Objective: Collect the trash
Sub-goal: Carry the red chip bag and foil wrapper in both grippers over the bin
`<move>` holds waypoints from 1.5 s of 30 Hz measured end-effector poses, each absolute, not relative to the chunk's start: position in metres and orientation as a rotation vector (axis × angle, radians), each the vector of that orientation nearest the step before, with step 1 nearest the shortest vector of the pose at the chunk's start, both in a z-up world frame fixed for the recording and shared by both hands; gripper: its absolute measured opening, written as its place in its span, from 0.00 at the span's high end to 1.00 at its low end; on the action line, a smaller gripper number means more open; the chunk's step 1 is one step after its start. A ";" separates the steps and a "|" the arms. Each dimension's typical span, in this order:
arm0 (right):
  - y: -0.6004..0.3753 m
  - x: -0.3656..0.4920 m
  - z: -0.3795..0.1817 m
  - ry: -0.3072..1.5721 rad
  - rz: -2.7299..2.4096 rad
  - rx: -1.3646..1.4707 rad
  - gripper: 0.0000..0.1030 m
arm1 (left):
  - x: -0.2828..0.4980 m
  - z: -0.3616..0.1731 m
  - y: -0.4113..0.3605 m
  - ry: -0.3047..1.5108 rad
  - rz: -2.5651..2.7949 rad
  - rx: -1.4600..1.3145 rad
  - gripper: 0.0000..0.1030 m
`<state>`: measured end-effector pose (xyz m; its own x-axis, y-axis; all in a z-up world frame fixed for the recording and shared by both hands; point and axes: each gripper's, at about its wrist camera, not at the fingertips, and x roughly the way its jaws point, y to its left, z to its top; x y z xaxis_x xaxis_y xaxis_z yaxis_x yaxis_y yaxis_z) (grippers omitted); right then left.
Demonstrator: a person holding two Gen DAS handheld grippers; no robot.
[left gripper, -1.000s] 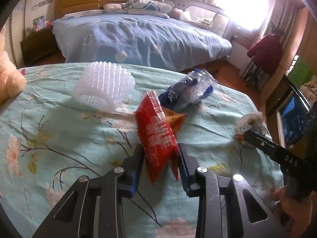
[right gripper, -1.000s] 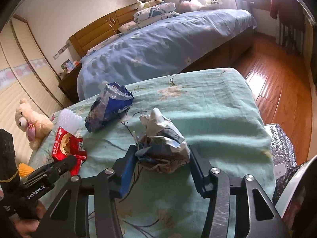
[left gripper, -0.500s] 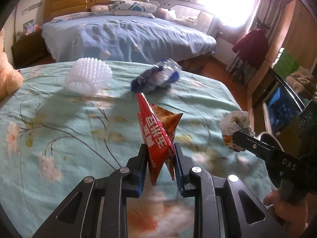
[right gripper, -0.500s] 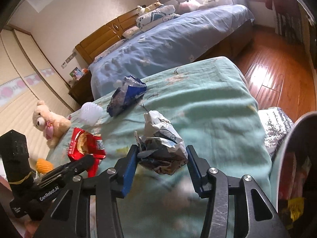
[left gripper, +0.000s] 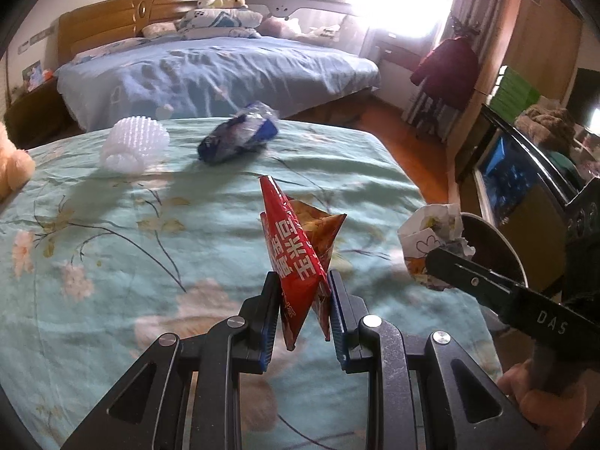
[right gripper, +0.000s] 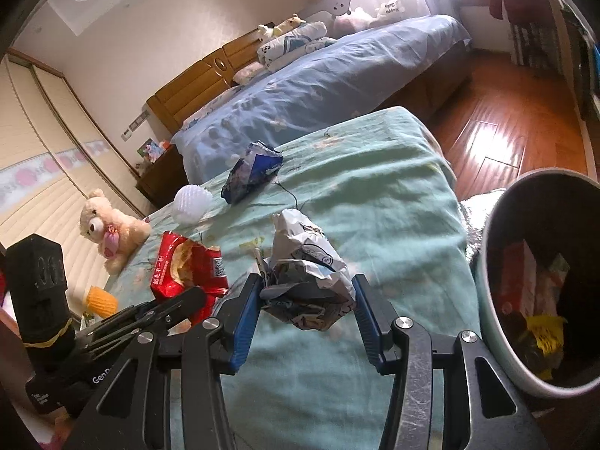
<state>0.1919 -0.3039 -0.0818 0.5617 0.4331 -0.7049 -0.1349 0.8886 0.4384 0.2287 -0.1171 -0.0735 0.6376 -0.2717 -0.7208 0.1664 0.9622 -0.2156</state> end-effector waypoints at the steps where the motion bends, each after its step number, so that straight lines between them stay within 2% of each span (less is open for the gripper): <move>1: -0.306 0.189 -0.082 0.919 0.343 0.364 0.52 | 0.226 -0.073 -0.120 0.843 -0.256 -0.125 0.77; 20: -0.358 0.139 -0.067 0.859 0.265 0.423 0.52 | 0.200 -0.065 -0.176 0.849 -0.377 -0.034 0.77; 45: -0.420 0.112 -0.065 0.821 0.138 0.462 0.52 | 0.202 -0.068 -0.237 0.871 -0.485 0.021 0.77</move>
